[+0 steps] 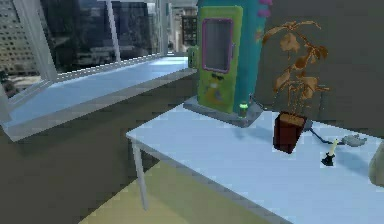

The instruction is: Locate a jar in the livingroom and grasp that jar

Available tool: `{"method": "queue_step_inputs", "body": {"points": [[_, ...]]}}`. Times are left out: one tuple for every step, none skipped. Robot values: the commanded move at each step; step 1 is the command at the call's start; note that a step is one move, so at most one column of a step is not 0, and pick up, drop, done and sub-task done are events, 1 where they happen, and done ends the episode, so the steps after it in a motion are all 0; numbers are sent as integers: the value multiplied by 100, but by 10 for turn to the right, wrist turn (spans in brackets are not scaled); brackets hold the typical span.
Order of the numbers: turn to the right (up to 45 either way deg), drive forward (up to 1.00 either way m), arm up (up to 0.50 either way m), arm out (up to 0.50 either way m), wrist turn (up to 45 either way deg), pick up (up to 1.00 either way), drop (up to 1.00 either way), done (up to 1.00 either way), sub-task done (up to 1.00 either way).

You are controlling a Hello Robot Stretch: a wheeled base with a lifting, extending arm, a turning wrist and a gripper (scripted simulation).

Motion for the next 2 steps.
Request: {"method": "queue_step_inputs", "body": {"points": [[-210,0,0,0,0,0,0,0,0],[450,0,0,0,0,0,0,0,0]]}}
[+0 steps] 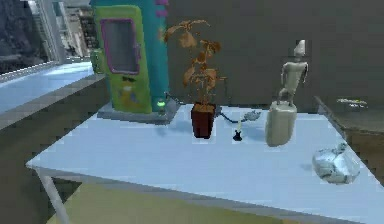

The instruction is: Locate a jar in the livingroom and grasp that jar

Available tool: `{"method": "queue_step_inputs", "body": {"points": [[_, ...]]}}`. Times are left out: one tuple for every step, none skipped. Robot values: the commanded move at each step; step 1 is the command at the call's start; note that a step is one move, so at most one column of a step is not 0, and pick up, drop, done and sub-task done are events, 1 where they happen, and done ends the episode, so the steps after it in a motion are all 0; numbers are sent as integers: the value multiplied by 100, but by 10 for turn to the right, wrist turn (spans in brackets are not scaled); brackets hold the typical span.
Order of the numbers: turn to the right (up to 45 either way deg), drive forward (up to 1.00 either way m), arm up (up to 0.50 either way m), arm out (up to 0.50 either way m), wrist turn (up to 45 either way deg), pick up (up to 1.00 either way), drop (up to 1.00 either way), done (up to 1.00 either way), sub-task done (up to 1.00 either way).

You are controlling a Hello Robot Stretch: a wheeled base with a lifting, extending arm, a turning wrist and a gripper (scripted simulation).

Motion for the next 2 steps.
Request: {"method": "queue_step_inputs", "body": {"points": [[360,0,0,0,0,0,0,0,0],[0,40,0,0,0,0,0,0,0]]}}
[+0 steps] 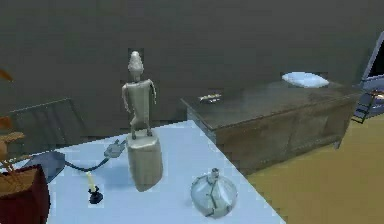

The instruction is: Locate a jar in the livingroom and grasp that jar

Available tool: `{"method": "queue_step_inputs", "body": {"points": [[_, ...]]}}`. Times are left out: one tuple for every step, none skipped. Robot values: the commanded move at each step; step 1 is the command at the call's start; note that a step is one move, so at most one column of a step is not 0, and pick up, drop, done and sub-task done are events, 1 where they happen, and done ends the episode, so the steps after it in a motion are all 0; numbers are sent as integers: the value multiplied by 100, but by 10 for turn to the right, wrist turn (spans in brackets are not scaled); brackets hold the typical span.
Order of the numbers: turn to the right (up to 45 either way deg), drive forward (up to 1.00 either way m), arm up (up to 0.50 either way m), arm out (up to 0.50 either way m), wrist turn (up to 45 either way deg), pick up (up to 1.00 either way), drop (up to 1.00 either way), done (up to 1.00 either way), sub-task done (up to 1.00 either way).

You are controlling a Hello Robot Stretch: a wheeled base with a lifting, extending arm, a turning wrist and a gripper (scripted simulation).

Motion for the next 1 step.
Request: {"method": "queue_step_inputs", "body": {"points": [[-450,0,0,0,0,0,0,0,0]]}}
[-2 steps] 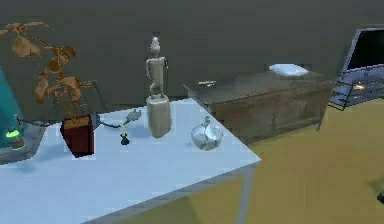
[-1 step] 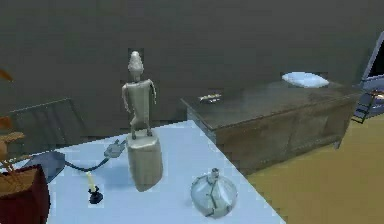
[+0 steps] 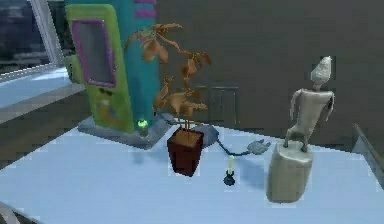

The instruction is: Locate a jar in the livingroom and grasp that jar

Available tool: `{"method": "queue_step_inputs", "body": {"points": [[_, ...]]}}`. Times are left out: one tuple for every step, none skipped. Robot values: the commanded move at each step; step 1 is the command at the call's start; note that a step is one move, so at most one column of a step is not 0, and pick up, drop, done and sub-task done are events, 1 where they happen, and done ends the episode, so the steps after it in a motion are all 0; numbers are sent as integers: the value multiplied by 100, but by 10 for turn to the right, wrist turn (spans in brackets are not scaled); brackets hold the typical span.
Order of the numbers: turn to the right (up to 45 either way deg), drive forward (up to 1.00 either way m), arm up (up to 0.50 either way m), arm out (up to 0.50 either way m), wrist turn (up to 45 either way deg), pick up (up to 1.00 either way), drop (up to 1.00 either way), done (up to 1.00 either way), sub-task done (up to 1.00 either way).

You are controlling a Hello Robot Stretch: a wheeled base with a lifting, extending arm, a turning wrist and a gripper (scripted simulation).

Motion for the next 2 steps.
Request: {"method": "queue_step_inputs", "body": {"points": [[-300,0,0,0,0,0,0,0,0],[0,0,50,0,0,0,0,0,0]]}}
